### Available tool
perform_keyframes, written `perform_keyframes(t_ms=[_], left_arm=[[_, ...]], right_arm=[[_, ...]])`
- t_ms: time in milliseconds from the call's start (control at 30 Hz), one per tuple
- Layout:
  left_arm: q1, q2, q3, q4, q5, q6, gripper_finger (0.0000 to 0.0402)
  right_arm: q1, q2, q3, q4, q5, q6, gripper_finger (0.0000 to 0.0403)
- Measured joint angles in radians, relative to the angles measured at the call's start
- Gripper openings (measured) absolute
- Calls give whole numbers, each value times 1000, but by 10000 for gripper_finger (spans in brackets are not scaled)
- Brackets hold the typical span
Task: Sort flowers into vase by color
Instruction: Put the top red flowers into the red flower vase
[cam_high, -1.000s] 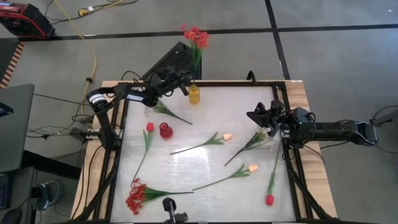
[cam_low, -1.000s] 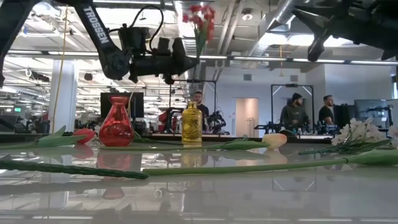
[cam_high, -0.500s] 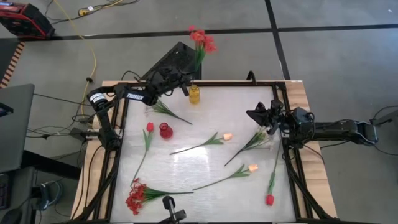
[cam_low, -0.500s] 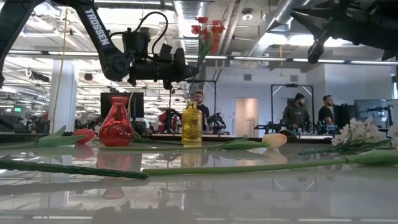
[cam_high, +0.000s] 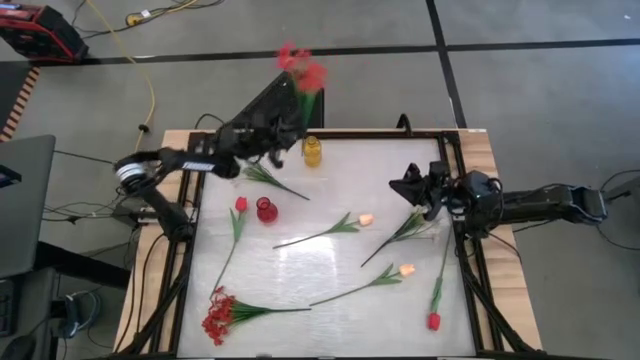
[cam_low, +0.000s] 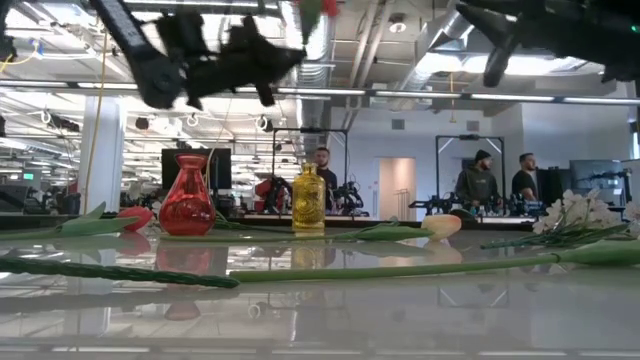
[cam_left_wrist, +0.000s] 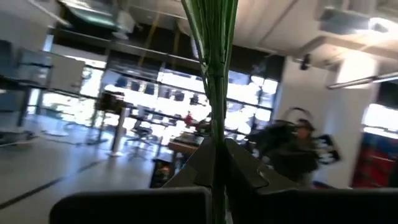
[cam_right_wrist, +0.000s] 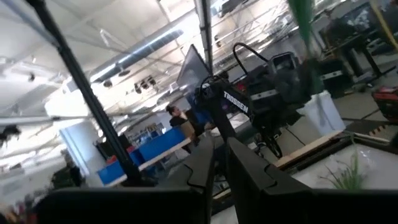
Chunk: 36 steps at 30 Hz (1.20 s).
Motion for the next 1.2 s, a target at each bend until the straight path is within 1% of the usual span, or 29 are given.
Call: perform_keyframes(t_ms=[133, 300, 367, 500, 600, 667, 867, 1067, 1200], left_arm=[[-53, -186, -180, -4, 37, 3, 0], [-113, -425, -405, -15, 38, 50, 0], [-130, -502, -487, -35, -8, 80, 0], [-136, -615, -607, -128, -146, 180, 0], [-136, -649, -655, -183, -229, 227, 0], [-137, -653, -672, -169, -261, 251, 0], [-146, -641, -679, -170, -275, 297, 0], [-213, -596, -679, -163, -321, 333, 0], [-257, -567, -679, -165, -360, 335, 0]], right_arm=[[51, 103, 69, -2, -4, -67, 71], [89, 242, 145, -2, -6, -128, 71], [92, 298, 175, -2, -7, -128, 71], [92, 400, 241, 1, -8, -128, 71], [92, 467, 293, 1, -8, -125, 71], [96, 504, 329, 1, -11, -110, 71], [119, 588, 416, -2, -12, -102, 71], [119, 641, 478, -1, -13, -101, 71], [119, 649, 494, -1, -13, -102, 71]])
